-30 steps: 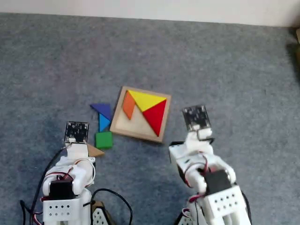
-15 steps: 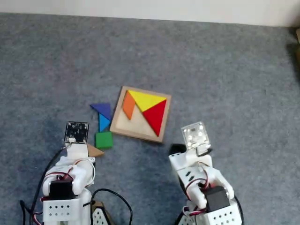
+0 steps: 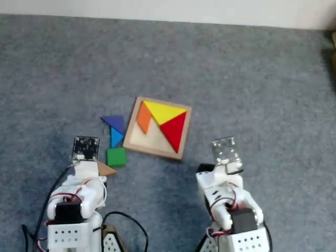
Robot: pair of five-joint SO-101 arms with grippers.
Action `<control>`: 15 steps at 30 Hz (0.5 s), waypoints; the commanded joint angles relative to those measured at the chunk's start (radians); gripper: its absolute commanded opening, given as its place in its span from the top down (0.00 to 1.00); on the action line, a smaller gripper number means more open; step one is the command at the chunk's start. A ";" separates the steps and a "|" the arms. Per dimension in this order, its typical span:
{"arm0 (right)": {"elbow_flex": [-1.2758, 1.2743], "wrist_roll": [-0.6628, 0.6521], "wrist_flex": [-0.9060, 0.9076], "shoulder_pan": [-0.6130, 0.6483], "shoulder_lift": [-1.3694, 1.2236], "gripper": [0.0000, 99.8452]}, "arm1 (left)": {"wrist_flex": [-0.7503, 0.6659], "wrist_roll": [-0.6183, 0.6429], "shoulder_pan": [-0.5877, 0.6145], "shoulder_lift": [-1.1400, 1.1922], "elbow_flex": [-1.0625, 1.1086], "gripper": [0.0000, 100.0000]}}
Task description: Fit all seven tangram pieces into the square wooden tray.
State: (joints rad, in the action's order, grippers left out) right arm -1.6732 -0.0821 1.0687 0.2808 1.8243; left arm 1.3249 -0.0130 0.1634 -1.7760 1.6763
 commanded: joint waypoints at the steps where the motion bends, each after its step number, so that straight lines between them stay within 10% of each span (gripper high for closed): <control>1: -0.143 -0.003 -0.033 -0.050 0.012 1.00 | 0.008 -0.003 -0.021 -0.045 0.021 0.99; 15: -0.142 0.181 0.019 -0.068 0.010 1.00 | 0.008 -0.005 -0.024 -0.047 0.021 0.99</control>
State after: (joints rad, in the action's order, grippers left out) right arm -1.6732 0.0269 1.0794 0.2271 1.8243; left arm 1.3249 -0.0130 0.1634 -1.7760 1.6763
